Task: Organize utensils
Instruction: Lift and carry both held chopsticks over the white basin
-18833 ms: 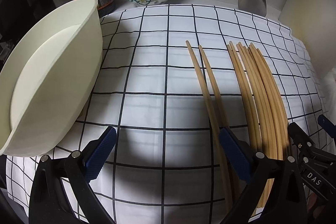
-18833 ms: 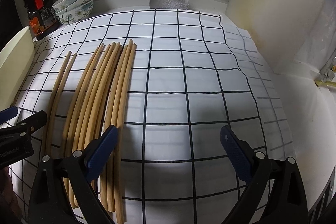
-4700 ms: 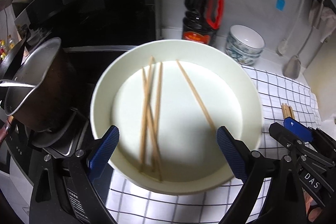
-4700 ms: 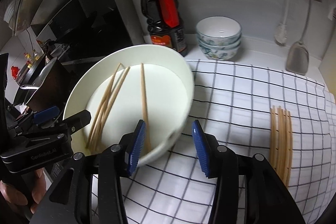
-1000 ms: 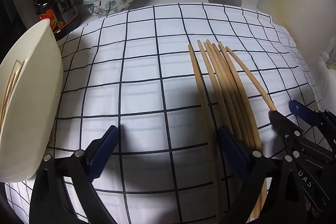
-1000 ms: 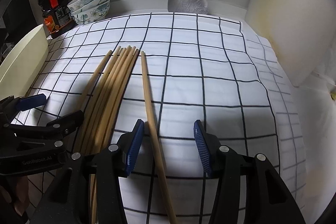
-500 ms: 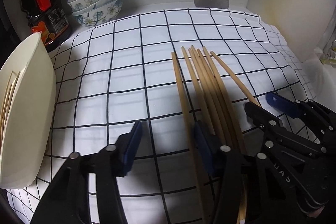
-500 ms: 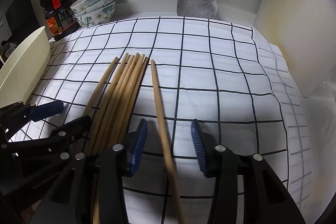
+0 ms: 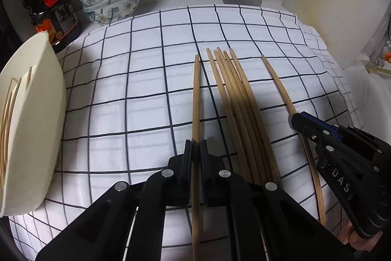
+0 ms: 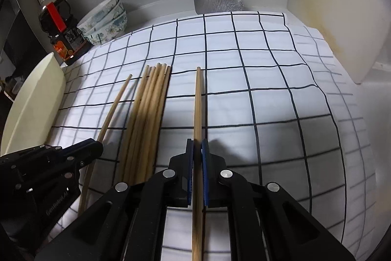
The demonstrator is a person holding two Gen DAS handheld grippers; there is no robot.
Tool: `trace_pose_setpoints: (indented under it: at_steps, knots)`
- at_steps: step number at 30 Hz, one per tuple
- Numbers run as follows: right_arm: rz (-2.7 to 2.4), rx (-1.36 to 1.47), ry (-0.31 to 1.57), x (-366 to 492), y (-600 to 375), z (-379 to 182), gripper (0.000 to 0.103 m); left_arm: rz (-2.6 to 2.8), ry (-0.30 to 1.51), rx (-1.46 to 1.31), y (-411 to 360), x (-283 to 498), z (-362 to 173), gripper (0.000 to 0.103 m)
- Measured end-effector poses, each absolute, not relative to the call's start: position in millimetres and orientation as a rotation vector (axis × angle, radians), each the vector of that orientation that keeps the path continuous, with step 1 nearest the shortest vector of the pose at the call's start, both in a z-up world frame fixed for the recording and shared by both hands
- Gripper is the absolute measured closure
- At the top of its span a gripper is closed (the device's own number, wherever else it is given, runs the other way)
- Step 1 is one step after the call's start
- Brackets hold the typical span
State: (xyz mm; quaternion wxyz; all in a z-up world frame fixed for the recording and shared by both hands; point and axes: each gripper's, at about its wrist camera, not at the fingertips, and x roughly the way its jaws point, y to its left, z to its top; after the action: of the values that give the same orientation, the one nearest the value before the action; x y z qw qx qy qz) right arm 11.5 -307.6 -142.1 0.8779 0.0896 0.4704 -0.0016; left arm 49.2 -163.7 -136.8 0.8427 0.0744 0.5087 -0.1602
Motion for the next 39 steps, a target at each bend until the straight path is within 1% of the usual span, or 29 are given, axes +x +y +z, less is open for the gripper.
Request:
trace_pose_setpoints:
  at_steps: [4,10,20,25,33,39]
  knots:
    - [0.0,0.193,0.971,1.4,-301.2,-128.7,0.097,-0.356,1.043,0.162,-151.0,42.2,-115.1,0.096]
    - [0.017,0.178,0.926,-7.8,-278.7,-91.0,0.097,-0.36,0.988,0.132,-118.2,37.2,-74.5,0.096]
    - [0.168,0.093,0.827,6.9,-188.9,-28.2,0.097,-0.282,0.861,0.059,-25.7,41.6,-11.3,0.096]
    - [0.256,0.052,0.801,21.6,-131.9,-12.9,0.097,-0.219,0.842,0.014,29.3,47.1,1.1,0.094]
    - [0.363,0.01,0.811,42.8,-62.9,-8.2,0.097,-0.118,0.814,-0.071,111.3,54.2,13.4,0.094]
    - [0.428,-0.012,0.845,59.2,-18.8,-20.9,0.097,-0.053,0.84,-0.1,152.5,67.1,-1.1,0.094]
